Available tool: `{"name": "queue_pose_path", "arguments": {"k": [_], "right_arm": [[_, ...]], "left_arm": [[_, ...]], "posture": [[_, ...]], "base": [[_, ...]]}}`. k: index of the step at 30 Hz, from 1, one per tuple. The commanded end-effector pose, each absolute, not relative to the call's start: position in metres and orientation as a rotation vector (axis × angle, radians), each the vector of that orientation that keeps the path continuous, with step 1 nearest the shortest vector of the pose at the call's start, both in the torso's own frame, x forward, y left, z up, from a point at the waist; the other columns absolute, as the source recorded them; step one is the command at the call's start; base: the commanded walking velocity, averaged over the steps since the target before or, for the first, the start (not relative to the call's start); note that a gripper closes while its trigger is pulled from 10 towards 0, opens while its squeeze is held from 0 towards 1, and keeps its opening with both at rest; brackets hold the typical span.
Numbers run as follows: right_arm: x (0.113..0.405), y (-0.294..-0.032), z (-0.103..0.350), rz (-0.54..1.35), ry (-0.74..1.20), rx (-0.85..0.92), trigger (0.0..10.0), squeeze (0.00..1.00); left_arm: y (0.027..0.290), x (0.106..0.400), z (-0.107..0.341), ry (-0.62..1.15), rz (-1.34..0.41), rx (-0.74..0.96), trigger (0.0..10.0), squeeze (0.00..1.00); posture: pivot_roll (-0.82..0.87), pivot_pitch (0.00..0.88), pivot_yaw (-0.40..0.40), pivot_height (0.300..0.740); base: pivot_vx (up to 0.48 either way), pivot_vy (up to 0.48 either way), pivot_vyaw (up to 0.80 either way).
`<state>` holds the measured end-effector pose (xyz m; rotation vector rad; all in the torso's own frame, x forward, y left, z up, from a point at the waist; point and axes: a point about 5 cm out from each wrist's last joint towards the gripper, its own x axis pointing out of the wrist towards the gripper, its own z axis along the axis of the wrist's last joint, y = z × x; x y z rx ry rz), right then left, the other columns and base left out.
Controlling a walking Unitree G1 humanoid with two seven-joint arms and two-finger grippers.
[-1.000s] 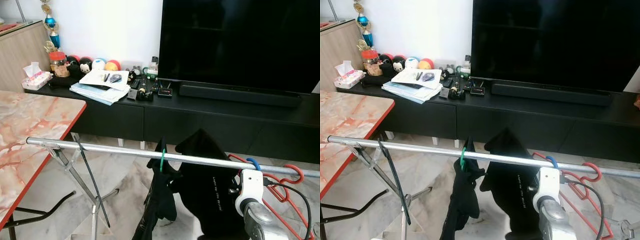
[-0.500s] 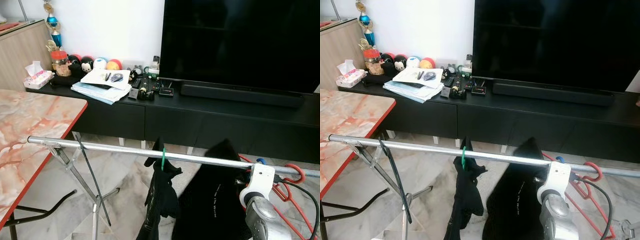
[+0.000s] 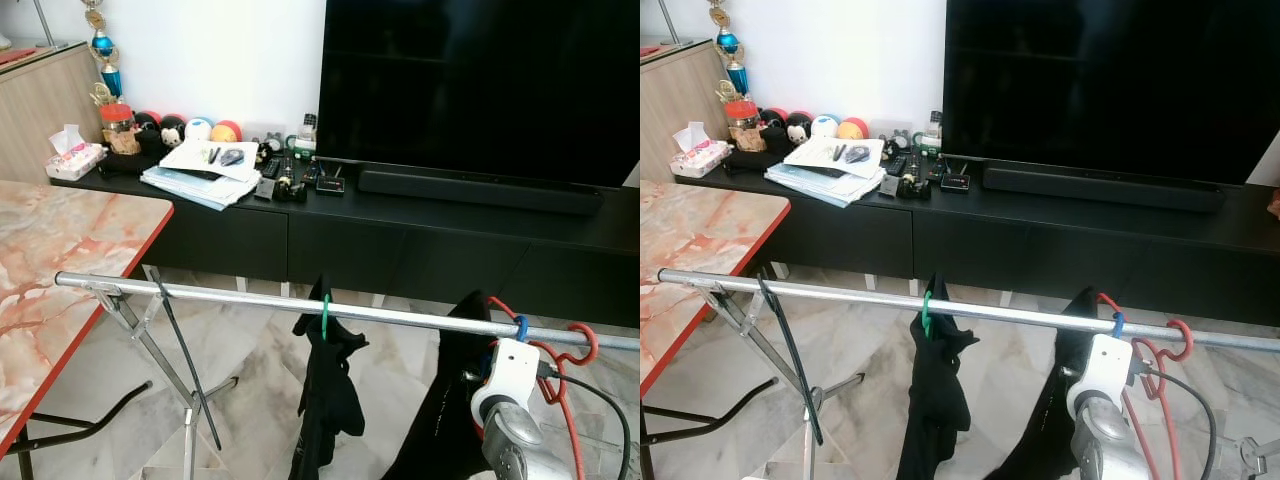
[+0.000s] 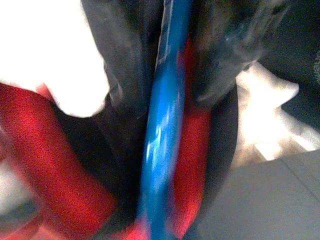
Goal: Hang hanger
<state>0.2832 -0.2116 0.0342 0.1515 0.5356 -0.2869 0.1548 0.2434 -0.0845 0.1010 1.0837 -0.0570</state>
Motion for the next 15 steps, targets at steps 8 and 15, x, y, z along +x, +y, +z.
{"name": "queue_pose_path", "arguments": {"k": [8,15], "right_arm": [[0.2844,-0.2081,0.0307,-0.287,0.537,0.180,0.0,0.00],[0.2885,-0.2056,0.0360,-0.274,0.485,0.171,0.0,0.00]], "left_arm": [[0.2446,0.1498,-0.0863,1.106,-0.050,0.099,10.0,0.00],[0.2448,0.1499,-0.0863,1.105,-0.049,0.100,10.0,0.00]], "posture": [[0.17,0.000,-0.037,0.740],[0.17,0.000,-0.036,0.740]], "base": [[0.000,0.000,0.00],[0.000,0.000,0.00]]}}
